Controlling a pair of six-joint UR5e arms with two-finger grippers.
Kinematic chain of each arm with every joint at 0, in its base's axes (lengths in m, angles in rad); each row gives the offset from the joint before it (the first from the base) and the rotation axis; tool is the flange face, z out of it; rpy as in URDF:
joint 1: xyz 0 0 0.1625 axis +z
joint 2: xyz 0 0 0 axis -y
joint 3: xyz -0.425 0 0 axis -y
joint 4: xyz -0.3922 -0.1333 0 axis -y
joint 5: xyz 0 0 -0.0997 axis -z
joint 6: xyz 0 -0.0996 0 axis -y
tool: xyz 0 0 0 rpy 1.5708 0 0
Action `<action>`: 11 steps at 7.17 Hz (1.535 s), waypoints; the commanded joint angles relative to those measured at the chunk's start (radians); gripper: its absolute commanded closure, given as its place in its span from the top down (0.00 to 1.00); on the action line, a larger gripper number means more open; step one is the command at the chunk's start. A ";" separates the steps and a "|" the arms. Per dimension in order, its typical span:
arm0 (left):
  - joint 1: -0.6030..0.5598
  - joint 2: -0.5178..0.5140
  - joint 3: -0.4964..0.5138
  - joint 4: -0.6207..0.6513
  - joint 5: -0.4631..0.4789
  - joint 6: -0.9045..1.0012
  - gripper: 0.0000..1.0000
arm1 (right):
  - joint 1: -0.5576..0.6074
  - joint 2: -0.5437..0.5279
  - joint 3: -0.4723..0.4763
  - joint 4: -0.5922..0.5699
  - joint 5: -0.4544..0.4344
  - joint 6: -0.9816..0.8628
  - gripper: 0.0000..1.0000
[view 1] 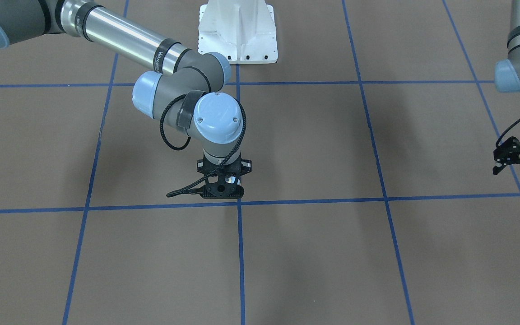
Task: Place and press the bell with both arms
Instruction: 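Press down on the bell's top button with the right gripper, then lift the right gripper off the bell and withdraw it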
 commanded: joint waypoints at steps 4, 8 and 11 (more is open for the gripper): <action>-0.001 0.000 0.003 0.000 0.001 0.000 1.00 | -0.018 -0.008 -0.025 0.021 -0.019 -0.003 0.00; -0.002 0.000 0.003 0.000 0.001 0.000 1.00 | 0.065 0.003 0.056 0.008 0.088 0.004 0.00; -0.027 0.014 0.000 0.000 -0.008 0.003 1.00 | 0.152 -0.261 0.441 -0.168 0.139 -0.072 1.00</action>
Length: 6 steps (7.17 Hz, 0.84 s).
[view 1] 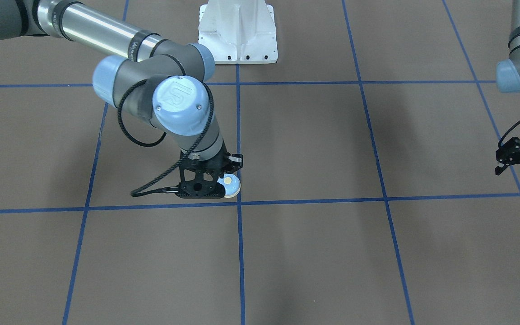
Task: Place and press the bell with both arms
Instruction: 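Lift the right gripper off the bell and withdraw it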
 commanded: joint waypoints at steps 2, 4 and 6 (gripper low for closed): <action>-0.088 0.038 -0.004 0.059 -0.063 0.107 1.00 | 0.148 -0.389 0.353 -0.072 0.018 -0.270 1.00; -0.211 0.038 -0.051 0.281 -0.088 0.318 1.00 | 0.302 -0.674 0.464 -0.071 0.018 -0.595 1.00; -0.283 0.043 -0.143 0.545 -0.083 0.414 1.00 | 0.524 -0.829 0.429 -0.065 0.035 -0.961 1.00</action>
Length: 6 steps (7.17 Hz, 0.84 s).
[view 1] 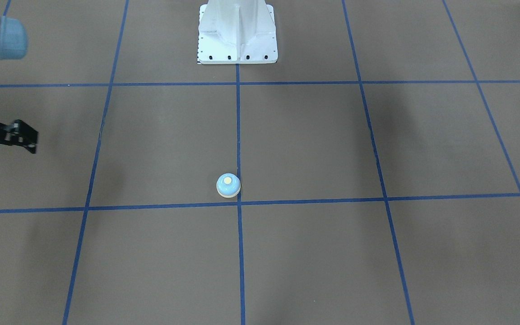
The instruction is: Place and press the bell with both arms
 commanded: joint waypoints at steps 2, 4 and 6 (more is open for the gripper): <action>-0.086 0.077 -0.088 0.198 -0.003 0.060 1.00 | 0.318 -0.207 -0.081 0.004 0.147 -0.396 1.00; -0.146 0.131 -0.090 0.187 -0.007 0.062 1.00 | 0.376 -0.228 -0.131 0.007 0.154 -0.470 1.00; -0.164 0.139 -0.088 0.189 -0.007 0.062 1.00 | 0.376 -0.235 -0.142 0.007 0.150 -0.467 1.00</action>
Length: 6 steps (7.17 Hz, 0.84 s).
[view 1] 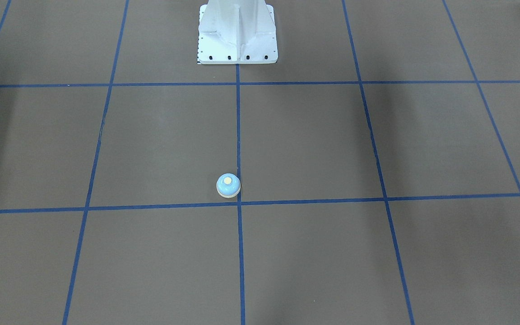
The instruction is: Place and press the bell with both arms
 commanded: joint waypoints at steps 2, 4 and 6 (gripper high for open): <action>-0.012 0.087 -0.020 -0.046 -0.002 -0.009 1.00 | 0.020 -0.026 -0.012 0.000 -0.002 0.006 1.00; -0.011 0.110 -0.051 -0.049 -0.002 -0.078 1.00 | 0.023 -0.026 -0.012 0.000 -0.002 0.008 1.00; -0.001 0.109 -0.062 -0.084 0.000 -0.125 1.00 | 0.027 -0.026 -0.012 0.000 -0.002 0.008 1.00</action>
